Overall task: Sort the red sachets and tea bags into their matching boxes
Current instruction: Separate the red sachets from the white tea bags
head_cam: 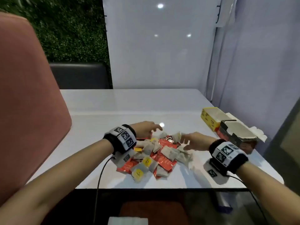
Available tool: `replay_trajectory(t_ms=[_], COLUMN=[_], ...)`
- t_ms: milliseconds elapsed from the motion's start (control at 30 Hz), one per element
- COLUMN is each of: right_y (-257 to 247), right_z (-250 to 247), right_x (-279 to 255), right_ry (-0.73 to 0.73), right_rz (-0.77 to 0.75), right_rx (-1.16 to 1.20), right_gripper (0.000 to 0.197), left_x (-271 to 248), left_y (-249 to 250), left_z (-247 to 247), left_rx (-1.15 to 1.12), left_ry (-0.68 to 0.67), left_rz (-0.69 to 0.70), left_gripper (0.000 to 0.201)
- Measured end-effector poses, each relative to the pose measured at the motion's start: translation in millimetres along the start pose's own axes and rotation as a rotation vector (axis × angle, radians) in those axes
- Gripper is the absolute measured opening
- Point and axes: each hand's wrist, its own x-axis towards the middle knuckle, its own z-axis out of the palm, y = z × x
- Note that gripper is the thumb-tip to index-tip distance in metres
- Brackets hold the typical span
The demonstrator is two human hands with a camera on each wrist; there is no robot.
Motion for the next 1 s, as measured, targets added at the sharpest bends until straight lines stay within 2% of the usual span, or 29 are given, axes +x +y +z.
replay_trajectory(t_ms=[100, 167, 200, 300, 367, 467, 600, 700, 767, 867, 1000], right_y=[-8.0, -11.0, -11.5, -12.4, -12.0, -4.9, 15.3, 33.9, 42.3, 47.3, 48.6], right_z=[1.6, 8.3, 14.1, 29.8, 36.3, 33.8, 19.4, 9.3, 1.9, -15.0, -47.0], right_x=[7.5, 9.8, 11.5, 14.3, 17.6, 23.6, 22.3, 18.7, 16.7, 15.9, 28.9], right_ry=[-0.062, -0.081, -0.093, -0.174, -0.141, -0.125, -0.105, -0.01, 0.027, 0.06, 0.126], right_rz=[0.062, 0.057, 0.067, 0.12, 0.12, 0.078, 0.098, 0.065, 0.055, 0.019, -0.028], right_rx=[-0.039, 0.002, 0.014, -0.088, -0.151, -0.045, 0.187, 0.346, 0.55, 0.846, 0.981], right_gripper=[0.049, 0.054, 0.059, 0.086, 0.095, 0.079, 0.03, 0.008, 0.002, 0.017, 0.014], left_x=[7.1, 9.1, 8.3, 7.3, 8.7, 11.8, 15.4, 12.1, 6.1, -1.7, 5.1], left_y=[8.9, 9.3, 8.0, 7.6, 6.6, -1.6, -12.1, -18.7, -24.0, -34.5, -51.8], left_z=[5.0, 13.6, 18.0, 31.1, 35.8, 27.5, 18.5, 9.0, -1.8, -20.0, -47.4], left_rx=[0.191, 0.268, 0.32, 0.403, 0.379, 0.298, 0.207, 0.06, -0.144, -0.37, -0.651], left_ry=[-0.111, -0.193, -0.191, -0.107, -0.054, -0.059, 0.012, 0.07, 0.109, 0.176, 0.228], left_rz=[0.06, 0.127, 0.15, 0.168, 0.155, 0.158, 0.182, 0.134, 0.102, 0.078, 0.081], left_gripper=[0.071, 0.081, 0.082, 0.063, 0.046, 0.036, 0.018, 0.017, 0.017, 0.018, 0.027])
